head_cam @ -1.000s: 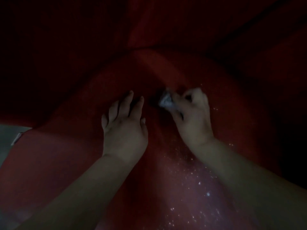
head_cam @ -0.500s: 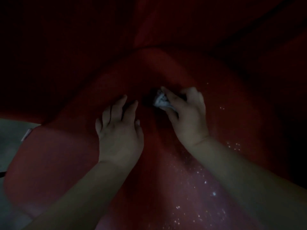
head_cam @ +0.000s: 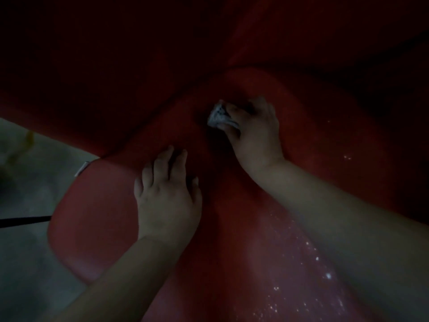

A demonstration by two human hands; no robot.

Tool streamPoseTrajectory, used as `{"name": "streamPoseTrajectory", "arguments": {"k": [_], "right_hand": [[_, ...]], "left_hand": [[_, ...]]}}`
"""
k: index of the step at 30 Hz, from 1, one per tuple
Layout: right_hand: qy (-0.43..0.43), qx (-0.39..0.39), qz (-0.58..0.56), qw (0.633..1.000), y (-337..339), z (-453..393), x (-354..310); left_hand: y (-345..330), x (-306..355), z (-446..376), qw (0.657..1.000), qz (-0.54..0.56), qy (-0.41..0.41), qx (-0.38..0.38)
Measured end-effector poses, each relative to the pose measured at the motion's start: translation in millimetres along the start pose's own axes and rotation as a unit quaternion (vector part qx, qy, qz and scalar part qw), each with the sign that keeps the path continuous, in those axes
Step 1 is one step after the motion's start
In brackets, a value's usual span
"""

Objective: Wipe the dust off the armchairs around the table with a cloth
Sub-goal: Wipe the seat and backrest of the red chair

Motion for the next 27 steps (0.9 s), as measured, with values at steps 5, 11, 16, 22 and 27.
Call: {"name": "streamPoseTrajectory", "arguments": {"k": [5, 11, 16, 22, 27], "right_hand": [[-0.006, -0.033, 0.027, 0.999, -26.3, -21.5, -20.2], [0.117, -0.097, -0.018, 0.988, -3.3, 2.3, -12.1], [-0.014, 0.103, -0.109, 0.989, 49.6, 13.6, 36.6], [-0.100, 0.133, -0.008, 0.986, 110.3, 12.3, 112.4], [-0.079, 0.119, 0.004, 0.990, 106.5, 34.8, 117.9]], "left_hand": [[0.4, -1.7, 5.5, 1.000, -0.010, -0.016, 0.007], [-1.7, 6.0, 3.6, 0.999, -0.012, -0.034, 0.018], [-1.9, 33.7, -6.7, 0.997, 0.002, -0.078, -0.006], [-0.5, 79.0, -27.0, 0.987, 0.040, -0.150, -0.035], [-3.8, 104.5, -31.6, 0.981, 0.023, -0.185, -0.055]]}}
Point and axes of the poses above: each hand's wrist, its own z-axis away from the middle knuckle, its own y-axis out of the back of the hand, x = y × z, the point moved 2 cm from there along -z, towards the middle knuckle, and after that the axes turned 15 degrees about -z, right-handed, at the moved point
